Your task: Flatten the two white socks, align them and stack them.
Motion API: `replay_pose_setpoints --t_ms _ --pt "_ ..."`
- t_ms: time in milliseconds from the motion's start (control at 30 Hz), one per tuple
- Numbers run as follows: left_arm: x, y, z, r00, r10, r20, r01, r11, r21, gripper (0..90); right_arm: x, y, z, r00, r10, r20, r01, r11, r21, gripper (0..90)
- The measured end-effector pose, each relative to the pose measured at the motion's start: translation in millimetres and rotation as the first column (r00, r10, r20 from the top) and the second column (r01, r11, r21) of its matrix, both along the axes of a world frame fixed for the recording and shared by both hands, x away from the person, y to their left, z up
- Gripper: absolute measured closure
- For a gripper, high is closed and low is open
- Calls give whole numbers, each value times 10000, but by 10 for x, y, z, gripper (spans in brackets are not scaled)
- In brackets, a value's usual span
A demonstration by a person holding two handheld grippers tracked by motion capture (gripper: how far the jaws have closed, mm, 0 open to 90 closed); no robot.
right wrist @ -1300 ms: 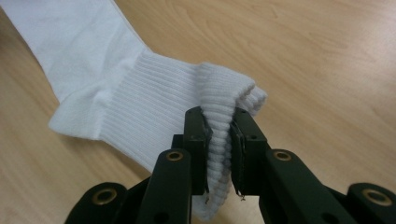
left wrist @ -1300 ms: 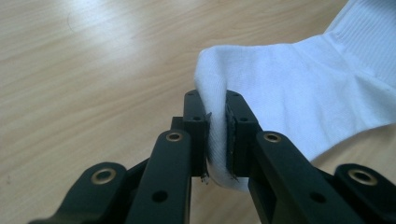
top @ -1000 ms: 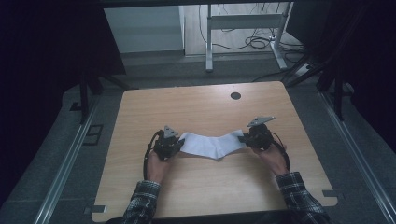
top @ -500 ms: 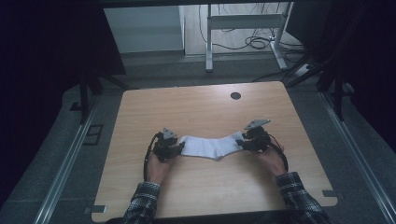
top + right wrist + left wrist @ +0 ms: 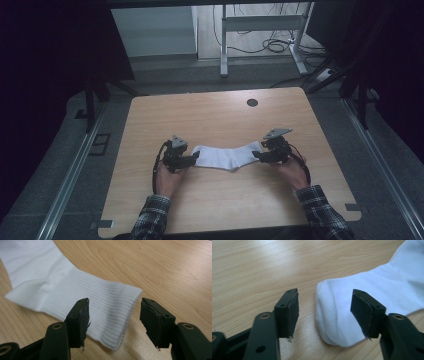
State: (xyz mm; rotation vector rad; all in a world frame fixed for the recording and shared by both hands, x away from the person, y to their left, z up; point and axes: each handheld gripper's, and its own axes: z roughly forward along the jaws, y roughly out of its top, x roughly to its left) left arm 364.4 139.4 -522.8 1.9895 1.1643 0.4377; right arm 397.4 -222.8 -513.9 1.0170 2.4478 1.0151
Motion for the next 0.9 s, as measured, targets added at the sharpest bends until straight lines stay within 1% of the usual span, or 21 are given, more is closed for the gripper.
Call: replay_pose_setpoints --t_ms 67,167,200,267,300,367,500,600,733,900 --pt "-3 1 5 10000 -72 1 72 9999 -126 358 -10 -14 13 10000 -47 -35 48 10000 49 376" --pt "-11 -17 5 9999 -161 -27 160 9998 -118 306 -19 -26 21 9999 -79 -135 81 9999 127 353" --pt "-16 -23 6 9998 -207 -52 206 9997 -138 291 -24 -28 23 9999 -44 -120 45 10000 46 348" --pt "-24 -37 8 9996 -265 -89 263 9995 -161 253 -41 -18 24 9999 -48 -141 49 10000 80 330" --pt "-29 -45 10 9995 -308 -104 306 9993 -204 245 -47 -17 29 9999 -17 -142 17 10000 5 326" --pt "-39 -58 20 9993 -349 -123 348 9993 -136 207 -64 -5 32 9999 3 -159 -2 10000 64 321" --pt "-73 -78 41 9984 -537 -148 536 9985 -60 169 -96 19 32 9998 88 -183 -91 9998 -152 308" --pt "-113 -86 61 9978 -660 -99 661 9978 69 147 -116 22 36 9996 183 -232 -188 9996 -231 300" --pt "-159 -84 92 9970 -770 -41 770 9970 10 141 -145 14 58 9996 158 -227 -162 9997 -168 288" --pt "-228 -77 118 9962 -873 -22 873 9961 99 137 -197 -2 95 9998 115 -147 -118 9998 -157 261"
